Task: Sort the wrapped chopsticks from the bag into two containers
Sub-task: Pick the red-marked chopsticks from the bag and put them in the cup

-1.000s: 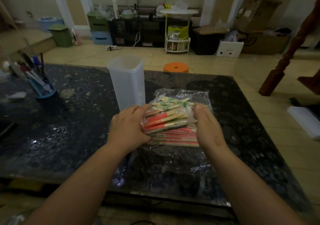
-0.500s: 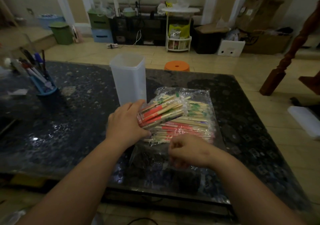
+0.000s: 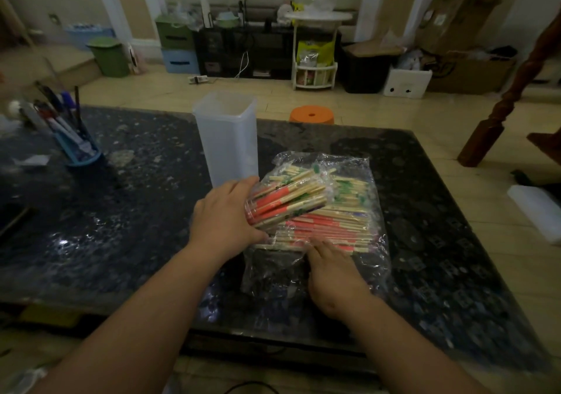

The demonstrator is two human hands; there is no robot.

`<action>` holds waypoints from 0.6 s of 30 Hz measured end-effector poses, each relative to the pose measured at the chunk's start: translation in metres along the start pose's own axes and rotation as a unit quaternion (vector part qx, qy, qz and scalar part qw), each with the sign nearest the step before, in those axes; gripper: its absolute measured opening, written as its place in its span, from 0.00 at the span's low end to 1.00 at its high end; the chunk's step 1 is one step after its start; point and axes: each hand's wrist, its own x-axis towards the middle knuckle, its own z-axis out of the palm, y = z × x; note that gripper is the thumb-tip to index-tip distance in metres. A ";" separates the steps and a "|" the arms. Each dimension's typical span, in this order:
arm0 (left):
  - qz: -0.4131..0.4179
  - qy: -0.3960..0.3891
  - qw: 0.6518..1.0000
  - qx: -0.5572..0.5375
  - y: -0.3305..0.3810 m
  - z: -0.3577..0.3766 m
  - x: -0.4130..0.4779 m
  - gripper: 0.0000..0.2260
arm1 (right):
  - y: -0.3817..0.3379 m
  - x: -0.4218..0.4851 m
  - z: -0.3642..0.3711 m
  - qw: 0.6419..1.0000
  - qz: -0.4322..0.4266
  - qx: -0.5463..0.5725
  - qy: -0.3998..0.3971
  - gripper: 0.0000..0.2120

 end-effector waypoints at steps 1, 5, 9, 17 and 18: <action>-0.001 -0.001 1.000 0.001 0.000 0.000 0.000 0.48 | 0.001 0.001 0.001 1.000 0.001 -0.015 0.020 0.30; 0.000 -0.003 1.000 0.002 0.001 0.001 0.000 0.48 | 0.001 0.003 0.004 0.996 0.011 -0.049 0.073 0.24; 0.003 -0.008 1.000 0.005 0.001 0.002 0.000 0.48 | 0.002 0.006 0.007 0.995 0.019 -0.052 0.086 0.20; 0.011 -0.013 1.000 0.008 0.005 0.000 -0.002 0.48 | 0.003 0.004 -0.002 0.993 0.004 -0.058 0.103 0.15; 0.012 -0.014 1.000 0.008 0.005 0.000 -0.002 0.47 | 0.003 0.004 -0.003 0.994 0.004 -0.056 0.096 0.14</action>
